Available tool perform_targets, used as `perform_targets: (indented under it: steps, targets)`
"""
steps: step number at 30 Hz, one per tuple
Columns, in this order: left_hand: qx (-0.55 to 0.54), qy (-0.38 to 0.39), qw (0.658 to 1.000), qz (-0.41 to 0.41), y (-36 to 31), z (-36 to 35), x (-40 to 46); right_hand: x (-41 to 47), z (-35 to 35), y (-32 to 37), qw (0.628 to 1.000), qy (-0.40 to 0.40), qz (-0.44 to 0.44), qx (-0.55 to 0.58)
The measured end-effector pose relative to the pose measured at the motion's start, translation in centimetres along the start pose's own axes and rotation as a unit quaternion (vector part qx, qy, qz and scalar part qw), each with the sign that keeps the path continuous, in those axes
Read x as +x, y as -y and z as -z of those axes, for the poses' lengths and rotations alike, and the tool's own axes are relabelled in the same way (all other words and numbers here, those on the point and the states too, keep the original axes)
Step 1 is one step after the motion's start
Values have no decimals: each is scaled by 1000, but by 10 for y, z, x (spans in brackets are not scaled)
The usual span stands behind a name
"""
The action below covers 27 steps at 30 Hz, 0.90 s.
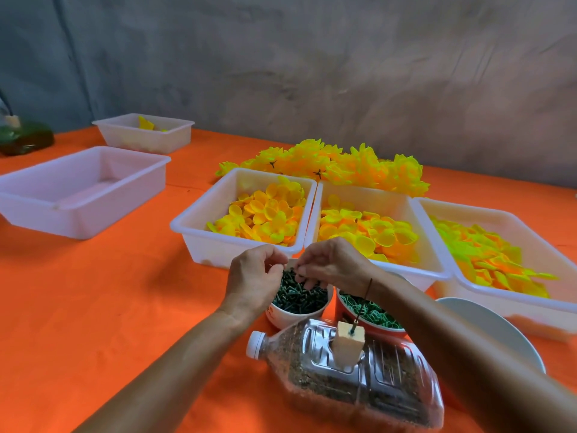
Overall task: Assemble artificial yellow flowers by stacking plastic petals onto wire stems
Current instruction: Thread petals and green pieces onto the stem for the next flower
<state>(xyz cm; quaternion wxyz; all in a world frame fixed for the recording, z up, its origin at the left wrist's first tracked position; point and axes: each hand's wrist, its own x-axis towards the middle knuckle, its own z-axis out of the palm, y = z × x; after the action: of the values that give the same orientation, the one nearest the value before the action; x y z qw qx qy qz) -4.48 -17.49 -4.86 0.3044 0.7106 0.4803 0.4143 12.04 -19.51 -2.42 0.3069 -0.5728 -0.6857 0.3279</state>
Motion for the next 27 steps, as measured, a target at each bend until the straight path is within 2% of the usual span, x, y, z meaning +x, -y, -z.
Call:
perform_targets:
  steps: [4, 10, 15, 22, 27]
  targets:
    - [-22, -1, 1000, 3, -1, 1, -1, 0, 2, -1, 1000, -5, 16, 25]
    - [-93, 6, 996, -13, -9, 4, -3, -8, 16, 4, 984, -33, 39, 170]
    - [-141, 10, 989, -41, -26, 8, -11, -24, 30, 15, 968, -97, 25, 228]
    - [-269, 55, 955, -114, -66, 15, -44, -61, 42, 28, 944, -111, 8, 309]
    - [-298, 84, 940, -143, -75, 13, -65, -84, 39, 40, 924, -113, 9, 366]
